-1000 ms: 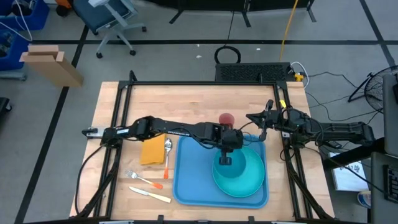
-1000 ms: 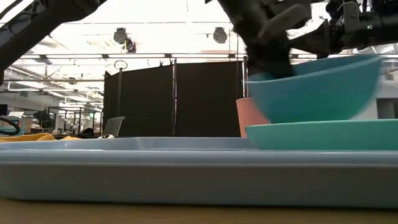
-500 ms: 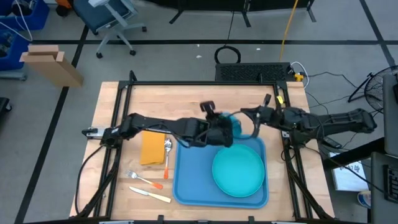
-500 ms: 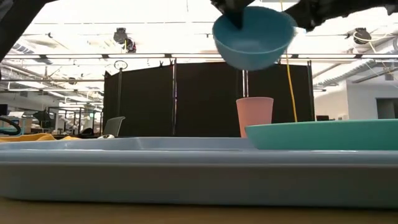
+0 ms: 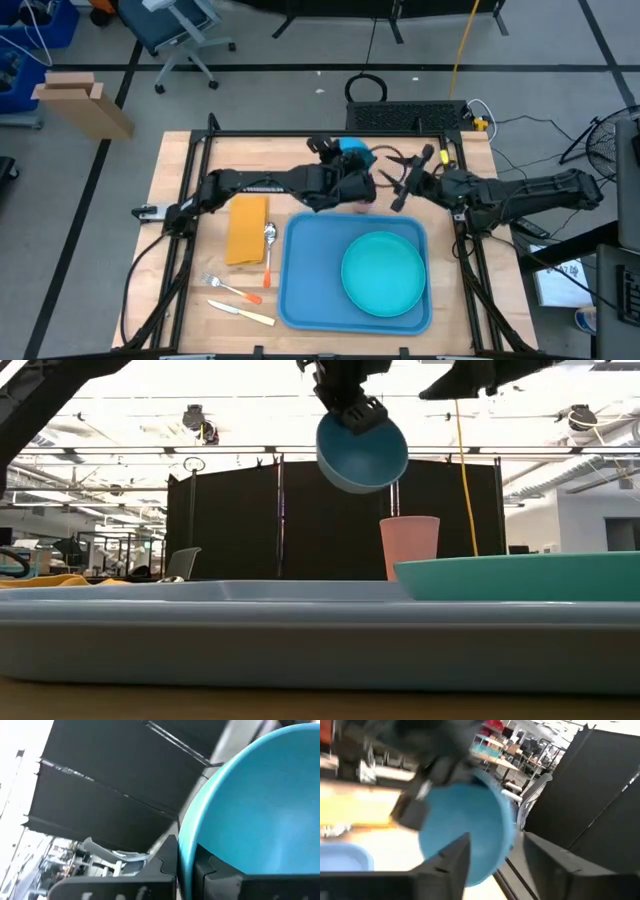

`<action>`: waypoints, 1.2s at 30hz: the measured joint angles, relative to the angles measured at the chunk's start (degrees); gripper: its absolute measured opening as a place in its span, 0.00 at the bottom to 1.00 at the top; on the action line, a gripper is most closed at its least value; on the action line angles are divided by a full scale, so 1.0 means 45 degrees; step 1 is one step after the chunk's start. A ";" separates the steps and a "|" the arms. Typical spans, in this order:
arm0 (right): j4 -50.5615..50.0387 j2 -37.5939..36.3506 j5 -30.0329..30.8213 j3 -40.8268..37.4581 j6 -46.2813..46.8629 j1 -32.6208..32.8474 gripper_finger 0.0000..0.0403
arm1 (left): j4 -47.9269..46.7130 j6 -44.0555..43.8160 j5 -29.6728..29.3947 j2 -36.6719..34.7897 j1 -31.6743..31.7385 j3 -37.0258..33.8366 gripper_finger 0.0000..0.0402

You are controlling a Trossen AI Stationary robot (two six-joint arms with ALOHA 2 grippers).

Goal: Set up tray
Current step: Put the light blue bowl on the light green plate

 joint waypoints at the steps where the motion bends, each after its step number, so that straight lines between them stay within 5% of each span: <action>1: 0.0079 0.0214 0.0008 0.0000 -0.0213 0.0000 0.51 | 0.0261 0.0143 -0.0005 0.0000 0.0095 0.0000 0.02; 6: 0.1197 0.1194 0.1524 0.0000 -0.0792 -0.0214 0.70 | 0.2139 0.1520 0.0105 0.0000 0.0327 -0.0010 0.02; 11: 0.1580 0.1769 0.3234 -0.0010 -0.0838 -0.0662 0.76 | 0.3072 0.2393 0.0602 0.0000 0.0191 -0.0010 0.02; 20: 0.1468 0.1992 0.1599 -0.0010 0.0136 -0.1476 0.69 | 0.3266 0.2866 0.1177 0.0000 -0.0347 -0.0012 0.02; 28: 0.1186 0.2007 0.0241 -0.0010 0.0667 -0.1710 0.52 | 0.3219 0.3137 0.1106 0.0000 -0.0555 -0.0010 0.02; 36: 0.1499 0.1983 0.0682 0.0008 0.0887 -0.1737 0.05 | 0.3295 0.2930 0.1022 0.0000 -0.0553 -0.0019 0.02</action>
